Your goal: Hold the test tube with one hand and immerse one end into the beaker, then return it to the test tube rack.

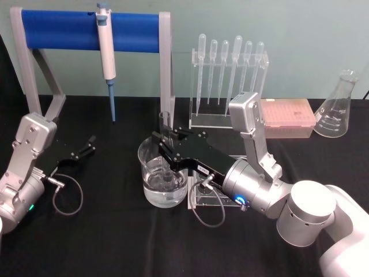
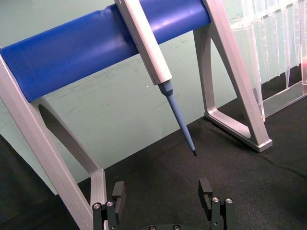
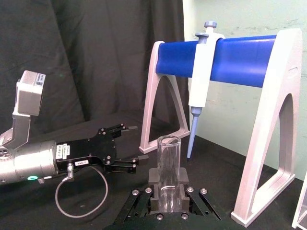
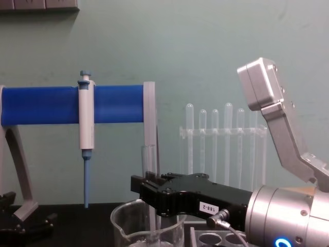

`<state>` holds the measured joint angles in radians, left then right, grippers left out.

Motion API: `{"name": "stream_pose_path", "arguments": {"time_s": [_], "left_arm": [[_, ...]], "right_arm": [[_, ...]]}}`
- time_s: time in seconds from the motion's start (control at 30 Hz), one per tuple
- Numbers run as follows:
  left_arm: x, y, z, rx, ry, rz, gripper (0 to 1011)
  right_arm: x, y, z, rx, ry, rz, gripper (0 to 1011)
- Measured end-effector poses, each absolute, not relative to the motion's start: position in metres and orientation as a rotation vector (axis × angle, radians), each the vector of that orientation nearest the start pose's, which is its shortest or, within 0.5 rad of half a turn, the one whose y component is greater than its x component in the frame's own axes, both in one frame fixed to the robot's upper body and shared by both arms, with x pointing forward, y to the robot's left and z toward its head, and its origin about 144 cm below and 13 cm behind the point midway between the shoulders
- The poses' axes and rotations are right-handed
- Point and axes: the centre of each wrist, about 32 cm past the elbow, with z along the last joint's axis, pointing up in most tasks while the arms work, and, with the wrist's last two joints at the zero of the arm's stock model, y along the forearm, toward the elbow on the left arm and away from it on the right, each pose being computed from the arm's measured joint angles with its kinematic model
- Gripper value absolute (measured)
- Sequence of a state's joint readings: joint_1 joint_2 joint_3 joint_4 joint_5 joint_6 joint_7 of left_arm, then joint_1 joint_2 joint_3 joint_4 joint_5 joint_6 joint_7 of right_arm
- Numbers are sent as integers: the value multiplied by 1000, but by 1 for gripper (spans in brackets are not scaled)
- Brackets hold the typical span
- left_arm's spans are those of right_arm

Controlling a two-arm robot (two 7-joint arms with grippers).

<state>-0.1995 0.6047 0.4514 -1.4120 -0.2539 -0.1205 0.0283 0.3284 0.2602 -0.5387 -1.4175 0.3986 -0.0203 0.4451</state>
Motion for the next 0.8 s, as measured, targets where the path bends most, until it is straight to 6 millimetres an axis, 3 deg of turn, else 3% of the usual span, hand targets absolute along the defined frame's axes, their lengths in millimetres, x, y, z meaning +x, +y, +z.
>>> {"name": "stream_pose_path", "arguments": {"time_s": [0.8], "left_arm": [[489, 310, 1140, 305, -285, 1248, 1000]], "right_arm": [[516, -156, 1173, 33, -11, -658, 225]]}}
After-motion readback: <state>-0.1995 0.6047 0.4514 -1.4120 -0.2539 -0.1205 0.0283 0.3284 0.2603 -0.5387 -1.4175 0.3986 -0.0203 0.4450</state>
